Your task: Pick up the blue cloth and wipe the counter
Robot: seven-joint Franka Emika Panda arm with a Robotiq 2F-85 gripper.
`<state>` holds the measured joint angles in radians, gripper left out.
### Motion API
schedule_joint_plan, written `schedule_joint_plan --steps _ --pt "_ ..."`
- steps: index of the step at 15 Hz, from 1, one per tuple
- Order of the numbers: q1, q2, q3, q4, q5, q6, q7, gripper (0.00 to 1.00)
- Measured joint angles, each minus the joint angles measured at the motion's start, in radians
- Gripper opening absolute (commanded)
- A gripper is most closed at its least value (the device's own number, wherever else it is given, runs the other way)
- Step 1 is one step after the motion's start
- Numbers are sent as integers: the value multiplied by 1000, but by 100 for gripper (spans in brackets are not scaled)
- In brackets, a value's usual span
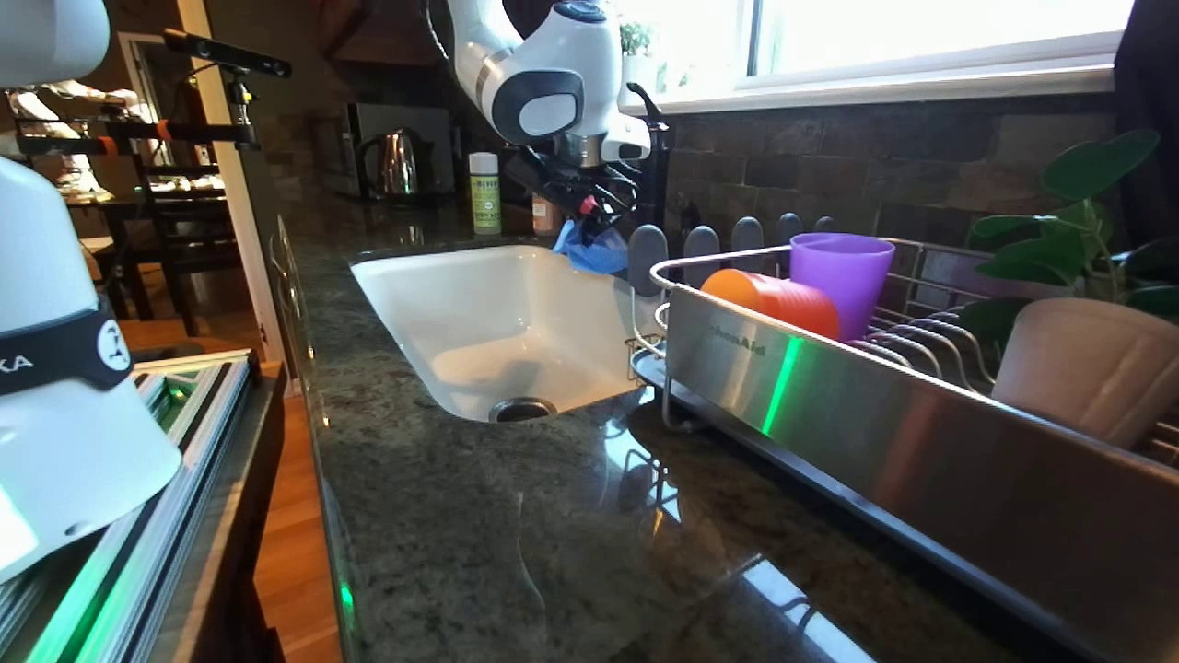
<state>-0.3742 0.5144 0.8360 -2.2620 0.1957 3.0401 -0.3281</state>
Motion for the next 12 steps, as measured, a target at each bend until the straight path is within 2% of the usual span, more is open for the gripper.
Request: schedule_joint_plan --steps 1,2,6,9,12 --pt "-9 0 23 -5 0 0 -6 6" --pt "-17 0 35 -6 0 -1 -9 1" --pt "-14 -2 27 -6 -11 1 -7 1" --pt "77 -2 -30 -22 -28 47 25 1" --pt "215 -4 -117 -50 -55 142 87 1"
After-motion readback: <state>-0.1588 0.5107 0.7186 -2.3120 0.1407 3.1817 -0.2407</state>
